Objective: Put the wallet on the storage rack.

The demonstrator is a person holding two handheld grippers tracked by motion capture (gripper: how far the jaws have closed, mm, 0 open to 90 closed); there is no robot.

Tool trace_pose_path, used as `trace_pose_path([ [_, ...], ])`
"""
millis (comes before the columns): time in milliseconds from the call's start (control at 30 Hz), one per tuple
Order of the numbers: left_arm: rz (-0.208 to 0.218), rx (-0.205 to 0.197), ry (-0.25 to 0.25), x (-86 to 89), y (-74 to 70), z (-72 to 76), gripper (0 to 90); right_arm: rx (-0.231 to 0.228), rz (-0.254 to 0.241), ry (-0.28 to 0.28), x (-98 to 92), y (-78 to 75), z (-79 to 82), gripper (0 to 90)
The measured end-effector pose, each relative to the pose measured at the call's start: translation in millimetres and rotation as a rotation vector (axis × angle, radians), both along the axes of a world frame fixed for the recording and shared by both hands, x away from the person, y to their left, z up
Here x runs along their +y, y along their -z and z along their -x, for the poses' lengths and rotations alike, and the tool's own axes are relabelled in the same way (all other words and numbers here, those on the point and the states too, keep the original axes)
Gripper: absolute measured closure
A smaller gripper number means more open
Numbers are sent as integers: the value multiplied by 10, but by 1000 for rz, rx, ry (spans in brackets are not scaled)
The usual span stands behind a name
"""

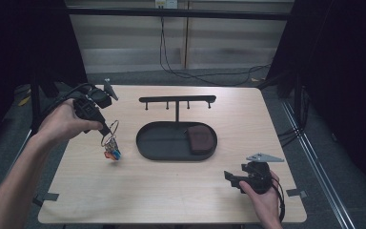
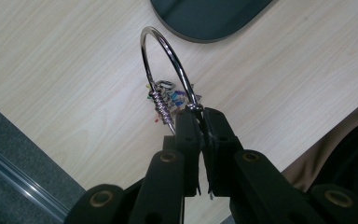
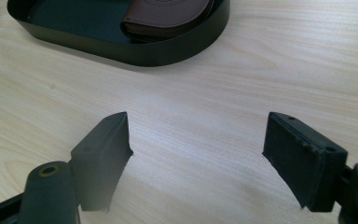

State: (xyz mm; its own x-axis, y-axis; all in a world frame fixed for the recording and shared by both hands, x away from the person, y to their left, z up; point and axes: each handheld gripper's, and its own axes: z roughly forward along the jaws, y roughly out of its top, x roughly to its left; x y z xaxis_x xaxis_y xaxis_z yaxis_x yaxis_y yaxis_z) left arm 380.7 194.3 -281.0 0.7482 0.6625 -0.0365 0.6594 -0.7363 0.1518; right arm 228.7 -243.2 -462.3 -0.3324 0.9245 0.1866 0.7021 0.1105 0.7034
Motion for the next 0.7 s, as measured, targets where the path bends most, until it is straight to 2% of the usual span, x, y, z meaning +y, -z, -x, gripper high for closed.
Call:
trace_pose_path([
  [300, 21, 1, -4, -25, -71, -10, 859, -2, 2, -2, -7, 4, -10, 228],
  [367, 16, 11, 11, -37, -88, -7, 859, -2, 2, -3, -10, 5, -10, 228],
  [700, 33, 0, 14, -127, -205, -21, 858, 1, 1, -1, -7, 7, -12, 228],
])
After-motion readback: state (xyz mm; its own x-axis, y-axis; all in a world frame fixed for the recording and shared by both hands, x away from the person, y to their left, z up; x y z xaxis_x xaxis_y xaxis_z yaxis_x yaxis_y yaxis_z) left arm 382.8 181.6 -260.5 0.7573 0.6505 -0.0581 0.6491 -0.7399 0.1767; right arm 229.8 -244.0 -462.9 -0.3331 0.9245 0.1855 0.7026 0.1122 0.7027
